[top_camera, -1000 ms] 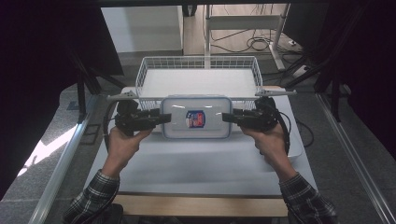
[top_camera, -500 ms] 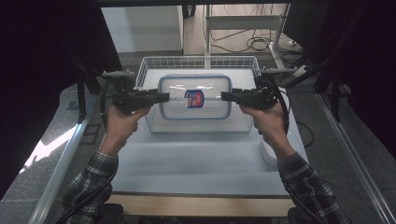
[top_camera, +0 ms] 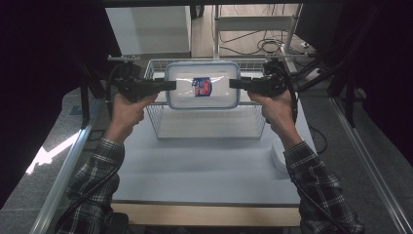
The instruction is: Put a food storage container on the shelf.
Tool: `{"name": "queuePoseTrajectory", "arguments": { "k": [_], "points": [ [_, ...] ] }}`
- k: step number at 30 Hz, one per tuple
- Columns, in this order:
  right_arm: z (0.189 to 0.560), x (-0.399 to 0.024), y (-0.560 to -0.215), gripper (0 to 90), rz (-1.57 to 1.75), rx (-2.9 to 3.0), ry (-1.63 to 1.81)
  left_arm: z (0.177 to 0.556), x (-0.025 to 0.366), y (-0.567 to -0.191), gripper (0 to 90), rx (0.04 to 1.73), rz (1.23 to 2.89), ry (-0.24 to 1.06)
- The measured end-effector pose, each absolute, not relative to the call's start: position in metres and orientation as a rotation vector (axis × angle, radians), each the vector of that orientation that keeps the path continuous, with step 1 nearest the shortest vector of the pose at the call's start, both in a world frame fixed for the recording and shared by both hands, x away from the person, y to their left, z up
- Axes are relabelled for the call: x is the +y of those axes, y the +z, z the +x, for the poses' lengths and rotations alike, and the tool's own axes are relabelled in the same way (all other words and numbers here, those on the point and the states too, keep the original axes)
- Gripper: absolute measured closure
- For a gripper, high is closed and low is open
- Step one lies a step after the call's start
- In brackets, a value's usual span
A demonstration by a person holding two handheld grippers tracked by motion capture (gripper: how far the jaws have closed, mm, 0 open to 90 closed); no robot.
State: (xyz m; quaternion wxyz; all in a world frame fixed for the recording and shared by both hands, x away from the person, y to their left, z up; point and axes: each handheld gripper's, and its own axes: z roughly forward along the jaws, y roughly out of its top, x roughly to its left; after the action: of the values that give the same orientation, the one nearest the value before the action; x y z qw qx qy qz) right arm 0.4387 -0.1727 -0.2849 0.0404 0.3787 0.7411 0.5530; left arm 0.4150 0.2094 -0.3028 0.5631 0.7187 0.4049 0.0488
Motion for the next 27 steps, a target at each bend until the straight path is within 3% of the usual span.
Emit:
{"name": "queuePoseTrajectory", "arguments": {
  "k": [13, 27],
  "points": [
    [0.468, -0.177, -0.293, 52.2, 1.252, 2.248, 1.691, 0.446, 0.206, -0.314, 48.2, 0.992, 1.667, 0.054],
    [0.479, -0.172, -0.3, 48.9, 1.272, 2.25, 1.615, 0.458, 0.203, -0.322, 43.4, 1.014, 1.639, 0.095]
  ]
}}
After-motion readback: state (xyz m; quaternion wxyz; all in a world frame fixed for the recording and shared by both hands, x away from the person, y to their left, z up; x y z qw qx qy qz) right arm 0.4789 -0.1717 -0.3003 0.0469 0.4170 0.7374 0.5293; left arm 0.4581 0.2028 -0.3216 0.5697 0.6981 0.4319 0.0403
